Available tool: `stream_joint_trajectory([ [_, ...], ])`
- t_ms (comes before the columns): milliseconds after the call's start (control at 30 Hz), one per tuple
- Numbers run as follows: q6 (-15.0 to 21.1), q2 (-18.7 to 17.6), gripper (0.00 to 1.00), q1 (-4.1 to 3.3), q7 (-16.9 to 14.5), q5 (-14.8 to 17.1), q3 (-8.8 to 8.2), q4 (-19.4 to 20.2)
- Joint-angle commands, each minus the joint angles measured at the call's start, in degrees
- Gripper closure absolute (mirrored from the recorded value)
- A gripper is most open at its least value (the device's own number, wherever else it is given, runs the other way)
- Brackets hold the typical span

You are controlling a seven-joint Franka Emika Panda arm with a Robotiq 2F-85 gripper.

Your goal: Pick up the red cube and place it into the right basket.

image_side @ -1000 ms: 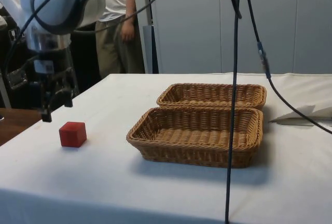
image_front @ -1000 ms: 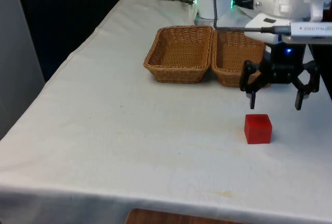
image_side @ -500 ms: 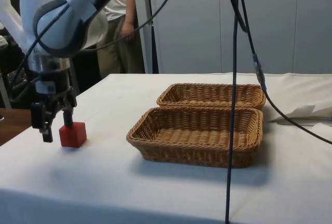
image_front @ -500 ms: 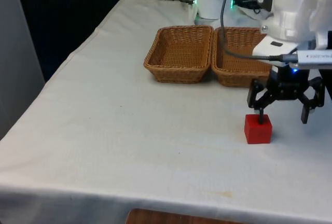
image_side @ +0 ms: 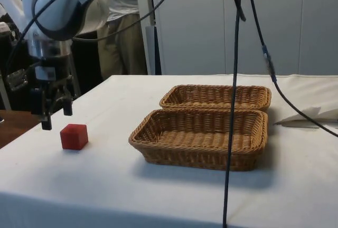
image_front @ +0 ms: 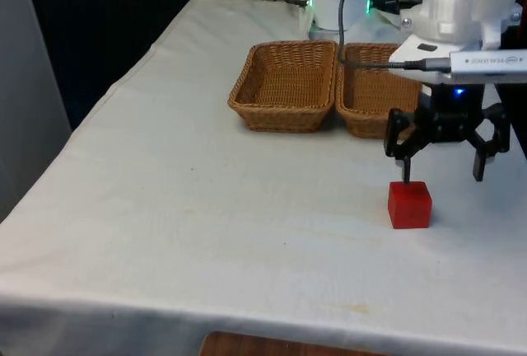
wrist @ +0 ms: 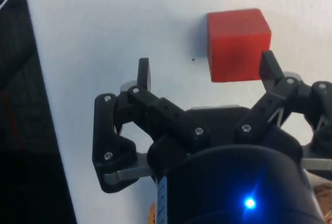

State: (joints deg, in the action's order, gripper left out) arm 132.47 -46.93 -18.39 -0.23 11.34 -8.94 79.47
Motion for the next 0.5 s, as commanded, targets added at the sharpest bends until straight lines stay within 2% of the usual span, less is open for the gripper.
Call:
stream_joint_trajectory([
  [0, -0.5, -0.3, 0.00, 0.11, 0.0, 0.3, 0.23, -0.5],
  [67, 0.0, -1.0, 0.00, 0.23, -0.2, 0.5, 0.63, -0.5],
  [100, 0.1, -0.5, 0.00, 0.00, 0.0, 0.1, 0.23, -0.1],
  [233, 0.9, -2.0, 0.00, 0.34, -0.5, 0.6, 0.97, -0.5],
  [400, 0.7, -2.3, 0.00, 0.86, -1.7, 0.5, 0.52, -0.1],
  [433, 1.1, -2.5, 0.00, 0.29, -1.0, 0.2, 0.17, -0.2],
  [467, 0.7, -2.2, 0.00, 0.97, -1.9, 0.6, 0.40, 0.0],
])
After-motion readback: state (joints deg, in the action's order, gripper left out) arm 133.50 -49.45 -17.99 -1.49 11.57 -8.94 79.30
